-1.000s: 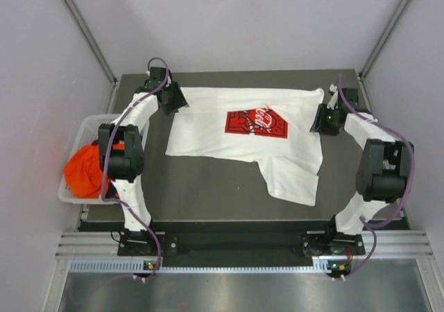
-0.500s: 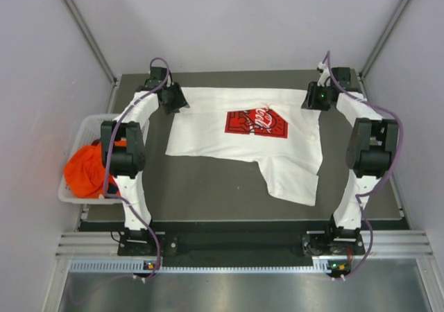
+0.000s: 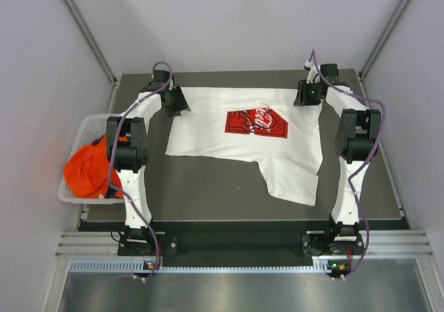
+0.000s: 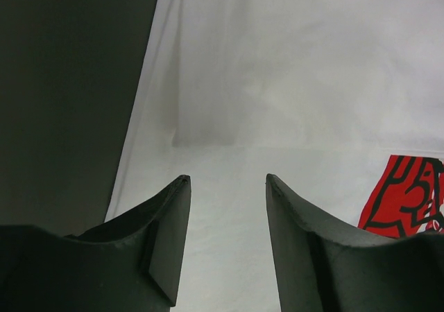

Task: Fold and stack the t-shirts
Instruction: Fold the tshirt

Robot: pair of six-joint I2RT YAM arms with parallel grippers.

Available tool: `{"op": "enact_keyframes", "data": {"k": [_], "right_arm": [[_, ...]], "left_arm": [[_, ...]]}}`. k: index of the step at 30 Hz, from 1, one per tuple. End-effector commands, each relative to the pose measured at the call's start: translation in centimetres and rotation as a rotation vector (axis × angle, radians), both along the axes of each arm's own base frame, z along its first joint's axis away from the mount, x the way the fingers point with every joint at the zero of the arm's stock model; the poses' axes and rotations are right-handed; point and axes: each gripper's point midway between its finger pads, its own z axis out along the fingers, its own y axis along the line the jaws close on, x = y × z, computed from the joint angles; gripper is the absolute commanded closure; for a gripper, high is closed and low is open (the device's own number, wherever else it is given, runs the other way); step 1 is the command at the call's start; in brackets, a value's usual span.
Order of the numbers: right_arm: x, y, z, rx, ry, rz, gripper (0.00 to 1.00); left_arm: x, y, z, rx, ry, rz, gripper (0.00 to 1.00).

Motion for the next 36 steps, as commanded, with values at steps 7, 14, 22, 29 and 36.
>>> {"op": "enact_keyframes", "data": {"k": [7,14,22,29,36], "right_arm": [[0.4,1.0,-0.6,-0.007,0.002,0.083,0.59],[0.1,1.3,0.3,-0.005,-0.022,0.115,0.73],[0.1,4.2,4.6,0.054,-0.099,0.158,1.0],[-1.9,6.6,9.3,0.061,-0.189,0.18,1.0],[-2.6,7.8,9.4,0.05,-0.177,0.203,1.0]], "left_arm": [[3.0,1.2,1.8,0.0,-0.088,0.031,0.48],[3.8,1.1,2.3,-0.01,-0.105,0.034,0.48],[4.6,0.7,1.9,-0.039,-0.102,0.049,0.51],[4.0,2.0,0.7,0.03,-0.06,0.095,0.5],[3.8,2.8,0.5,0.096,-0.064,0.073,0.5]]}}
